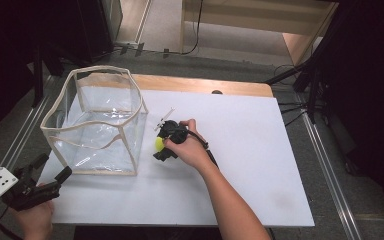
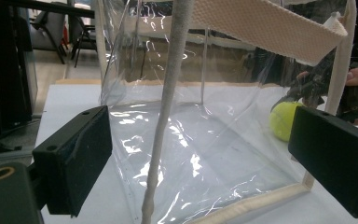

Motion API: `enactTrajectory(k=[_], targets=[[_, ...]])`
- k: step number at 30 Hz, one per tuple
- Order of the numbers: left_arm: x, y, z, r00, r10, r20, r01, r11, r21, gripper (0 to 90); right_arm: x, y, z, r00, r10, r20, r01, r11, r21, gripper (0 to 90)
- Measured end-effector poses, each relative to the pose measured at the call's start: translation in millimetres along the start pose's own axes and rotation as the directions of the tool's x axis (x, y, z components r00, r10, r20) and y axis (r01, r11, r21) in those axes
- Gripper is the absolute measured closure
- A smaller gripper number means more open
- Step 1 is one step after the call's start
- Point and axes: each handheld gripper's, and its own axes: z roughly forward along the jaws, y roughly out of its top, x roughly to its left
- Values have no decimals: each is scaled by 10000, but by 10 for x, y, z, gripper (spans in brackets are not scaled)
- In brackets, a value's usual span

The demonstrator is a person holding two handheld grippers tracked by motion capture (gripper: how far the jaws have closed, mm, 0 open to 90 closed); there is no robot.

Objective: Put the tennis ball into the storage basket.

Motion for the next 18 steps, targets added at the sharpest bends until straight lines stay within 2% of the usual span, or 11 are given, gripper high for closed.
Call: enactTrajectory(k=[1,3,4,8,11,13,16,17,18], targets=[[0,0,0,10000,-4,0,4,10000,0,65,9,2,5,10000,66,-15,-66,10000,-17,45],[0,0,0,10000,-3,2,3,10000,-1,65,1,1,16,10000,-35,-90,35,10000,33,46],[0,0,0,10000,-1,1,1,10000,2,65,9,3,22,9999,109,-60,-109,9999,48,51],[0,0,1,10000,-27,-3,27,10000,-9,65,0,3,51,9997,91,207,-95,9997,203,129],[4,-1,-1,10000,-68,8,68,10000,-30,65,-10,2,47,9991,262,343,-268,9995,173,233],[4,-1,-1,10000,-69,10,69,10000,-29,65,-36,-8,34,9994,349,37,-350,9991,226,236],[3,0,1,10000,-42,20,42,10000,-24,65,-29,-14,28,9989,464,40,-465,9988,158,237],[2,0,0,10000,-65,6,65,10000,-24,65,-36,-16,18,9996,289,-21,-288,9993,246,238],[2,0,-1,10000,-57,4,57,10000,-13,65,-31,-13,13,9995,305,-37,-305,9993,195,238]])
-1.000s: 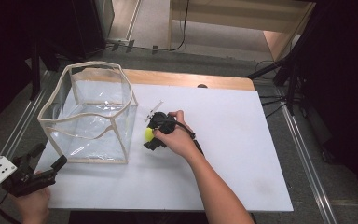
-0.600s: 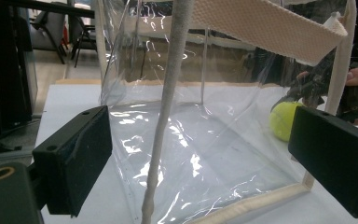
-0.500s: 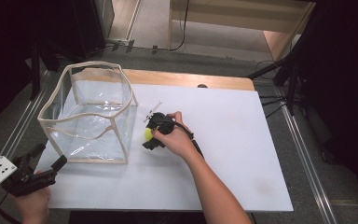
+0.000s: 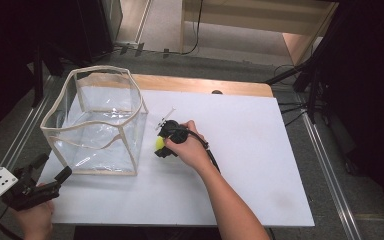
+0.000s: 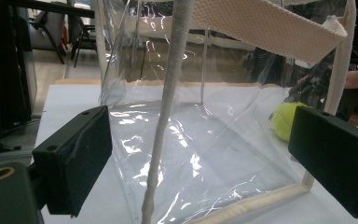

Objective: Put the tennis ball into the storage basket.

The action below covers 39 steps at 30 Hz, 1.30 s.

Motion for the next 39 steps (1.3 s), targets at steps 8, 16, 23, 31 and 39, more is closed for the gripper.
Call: enactTrajectory(k=[8,16,23,31,39], targets=[[3,0,1,10000,9,5,-9,10000,-5,65,17,18,-43,10000,-42,-18,41,9999,-145,237],[3,0,2,10000,-20,2,20,10000,-21,65,19,36,-79,10000,-57,-40,56,9998,-208,237],[6,0,2,10000,-16,2,16,10000,-37,65,41,79,-101,9998,-174,-72,172,9996,-223,237],[11,2,3,10000,-3,5,3,10000,-30,65,84,162,-156,9993,-361,-84,358,9989,-287,237],[11,2,4,10000,-15,13,15,10000,-24,65,108,237,-207,9986,-485,-224,475,9979,-438,237]])
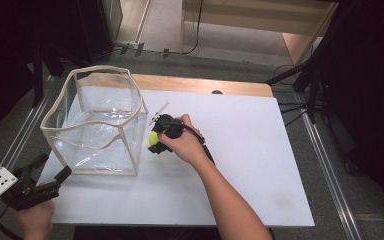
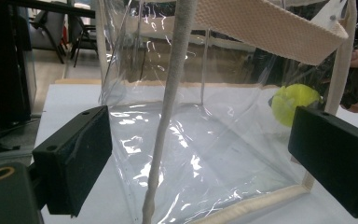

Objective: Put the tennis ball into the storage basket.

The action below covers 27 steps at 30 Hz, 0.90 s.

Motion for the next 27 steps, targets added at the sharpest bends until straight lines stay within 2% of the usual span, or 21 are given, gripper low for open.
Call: enactTrajectory(k=[1,4,7,10,21,27], targets=[[0,0,0,10000,-2,0,2,10000,-5,65,-6,8,-8,9999,-137,14,137,9999,-15,237],[2,0,0,10000,6,-2,-6,10000,-7,65,20,42,-35,10000,-81,50,81,10000,-39,237],[3,1,-1,10000,14,-3,-14,10000,-4,65,24,70,-67,9997,-225,50,226,9997,-115,237],[1,0,0,10000,5,-4,-5,10000,-8,65,26,86,-89,9995,-290,-90,288,9995,-161,238],[-1,-1,3,10000,12,4,-12,10000,-18,65,31,137,-210,9998,-207,-54,205,9993,-313,238],[-2,-1,1,10000,-4,-8,4,10000,-10,65,18,188,-305,9991,-415,-95,411,9986,-334,237]])
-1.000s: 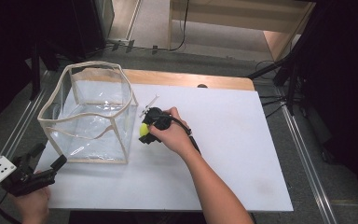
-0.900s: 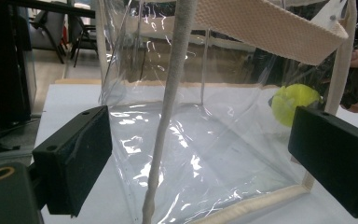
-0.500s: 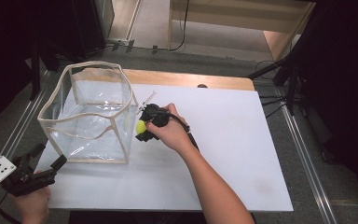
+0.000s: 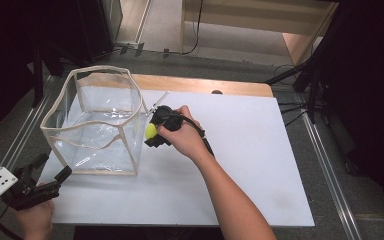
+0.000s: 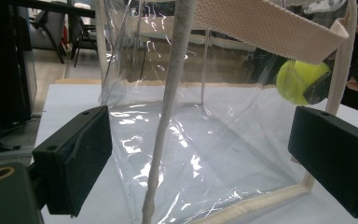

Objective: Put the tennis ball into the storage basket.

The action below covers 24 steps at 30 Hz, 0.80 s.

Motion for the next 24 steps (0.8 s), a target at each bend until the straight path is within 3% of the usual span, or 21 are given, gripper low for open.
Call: enactTrajectory(k=[24], targets=[[7,0,-3,10000,-91,19,92,9999,-74,65,25,168,-249,9994,-338,-33,337,9994,-21,238]])
